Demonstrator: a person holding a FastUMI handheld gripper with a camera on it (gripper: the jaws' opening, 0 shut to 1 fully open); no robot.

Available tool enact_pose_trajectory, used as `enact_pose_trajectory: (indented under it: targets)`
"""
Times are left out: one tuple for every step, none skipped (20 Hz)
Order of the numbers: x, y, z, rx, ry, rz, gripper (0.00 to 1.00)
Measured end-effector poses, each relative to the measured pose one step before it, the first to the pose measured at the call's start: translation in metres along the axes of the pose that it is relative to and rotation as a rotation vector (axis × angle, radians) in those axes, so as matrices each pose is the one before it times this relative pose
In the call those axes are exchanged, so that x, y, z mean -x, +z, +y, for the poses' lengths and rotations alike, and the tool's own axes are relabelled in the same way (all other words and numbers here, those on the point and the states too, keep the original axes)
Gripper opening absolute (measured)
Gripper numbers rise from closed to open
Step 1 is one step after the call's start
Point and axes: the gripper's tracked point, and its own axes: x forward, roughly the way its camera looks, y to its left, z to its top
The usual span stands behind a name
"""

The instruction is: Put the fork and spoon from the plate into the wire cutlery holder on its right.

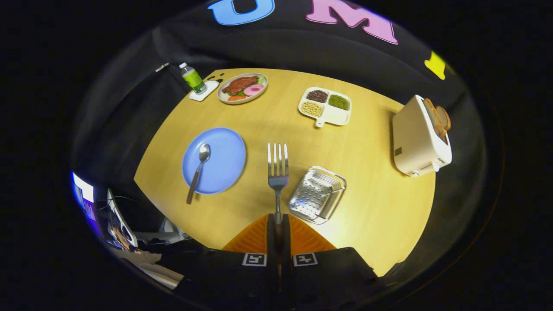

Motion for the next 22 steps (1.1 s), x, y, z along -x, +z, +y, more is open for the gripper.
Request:
enact_pose_trajectory:
  targets:
    - [0.00180,-0.00695,-0.00820,-0.00053,0.00031,0.02655,0.08]
    - [0.00021,-0.00466,-0.00846,0.00219,-0.00411,0.02245,0.08]
    - [-0.00149,-0.00499,-0.00872,0.00993,-0.00805,0.02528,0.08]
    - [-0.00138,-0.00246,-0.00629,0.01090,-0.00330,0.02005,0.08]
    - [-0.00171,-0.00288,-0.00232,0.00445,0.00800,0.02212,0.08]
    - [-0.00390,-0.00197,-0.00084,-0.00385,0.01560,0.02765,0.08]
    - [-0.00510,0.00037,-0.00030,-0.00928,0.01356,0.02217,0.08]
    - [-0.00394,-0.00036,-0.00210,-0.00682,0.00514,0.02116,0.08]
    - [-0.00422,0.00148,-0.00286,-0.00085,-0.00271,0.01267,0.08]
    - [-0.00493,0.00159,-0.00296,0.00615,-0.00660,0.01250,0.08]
    - [-0.00426,-0.00056,-0.00383,0.00366,-0.00680,0.01803,0.08]
    - [-0.00336,0.00002,-0.00108,-0.00198,0.00043,0.01548,0.08]
    - [-0.00242,-0.00155,-0.00086,-0.00223,0.00792,0.01532,0.08]
    - [-0.00262,-0.00183,0.00090,-0.00196,0.00944,0.01857,0.08]
    - [-0.00497,-0.00146,-0.00177,-0.00134,0.00182,0.02318,0.08]
    - [-0.00386,-0.00140,-0.00233,-0.00162,-0.00616,0.02348,0.08]
    - [-0.00258,0.00009,-0.00377,-0.00372,-0.01015,0.01526,0.08]
    - [-0.00124,0.00188,-0.00134,-0.00268,-0.00572,0.00321,0.08]
    - [-0.00138,0.00285,0.00059,-0.00100,0.00133,0.00180,0.08]
    - [-0.00081,0.00297,0.00020,-0.00502,-0.00016,-0.00076,0.09]
    - [-0.00028,0.00056,0.00061,-0.00431,0.00334,0.00560,0.10]
    - [0.00112,0.00274,0.00117,-0.00244,0.00480,-0.00821,0.12]
